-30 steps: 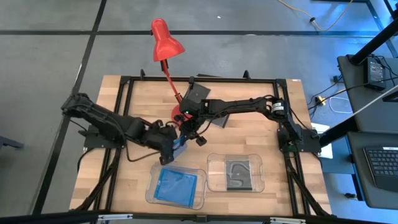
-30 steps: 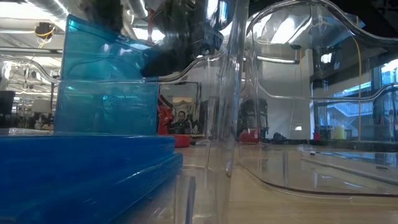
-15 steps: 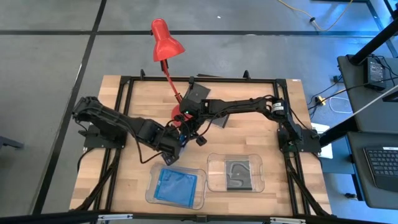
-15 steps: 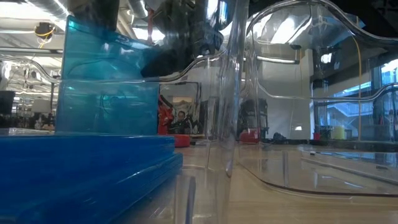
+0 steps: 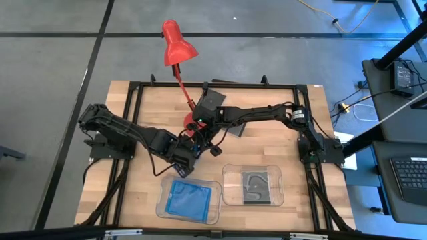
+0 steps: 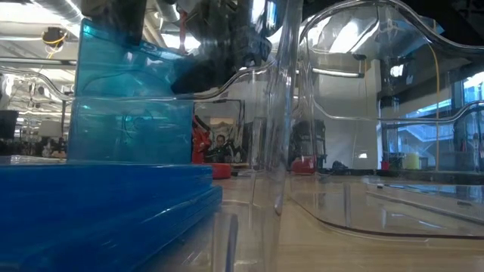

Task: Pick & place jewel cases by type
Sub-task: Put the blue cd case into the left transparent bin

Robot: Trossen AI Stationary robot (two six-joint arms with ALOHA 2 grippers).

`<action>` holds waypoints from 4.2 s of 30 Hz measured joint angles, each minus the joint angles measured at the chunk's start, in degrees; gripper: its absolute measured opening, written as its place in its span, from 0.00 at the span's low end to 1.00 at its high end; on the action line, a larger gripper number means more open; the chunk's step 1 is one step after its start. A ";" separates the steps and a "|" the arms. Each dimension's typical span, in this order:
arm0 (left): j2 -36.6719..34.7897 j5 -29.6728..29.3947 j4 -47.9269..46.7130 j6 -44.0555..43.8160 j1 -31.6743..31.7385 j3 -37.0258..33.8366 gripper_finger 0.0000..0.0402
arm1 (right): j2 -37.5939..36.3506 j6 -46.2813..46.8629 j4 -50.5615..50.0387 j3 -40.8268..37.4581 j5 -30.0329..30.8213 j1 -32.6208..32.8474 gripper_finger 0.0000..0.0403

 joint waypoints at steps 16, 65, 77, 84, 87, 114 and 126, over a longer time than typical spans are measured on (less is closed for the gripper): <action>-0.22 0.62 1.05 0.00 0.00 0.00 0.10 | -0.07 0.06 -0.54 0.00 -0.09 0.04 0.16; -22.16 -26.38 6.80 -27.68 -22.97 -0.96 0.11 | -26.05 15.35 -43.12 0.02 14.75 -0.96 0.33; -8.68 -36.85 12.37 -51.18 -36.78 -3.23 0.12 | -27.98 21.20 -39.56 0.02 14.58 -0.92 0.33; -1.26 -37.64 18.40 -60.16 -38.47 -3.28 0.12 | -27.76 21.24 -37.35 0.02 14.58 -0.90 0.33; 0.95 -38.30 18.96 -62.42 -38.66 -3.28 0.12 | -27.76 21.24 -36.36 0.02 14.58 -0.72 0.33; 5.43 -26.10 18.91 -64.05 -36.98 -3.28 0.12 | -27.76 20.91 -33.80 0.02 14.60 2.05 0.33; 3.56 -25.79 20.79 -62.93 -36.83 -3.28 0.13 | -27.76 20.81 -33.40 0.02 14.60 2.05 0.33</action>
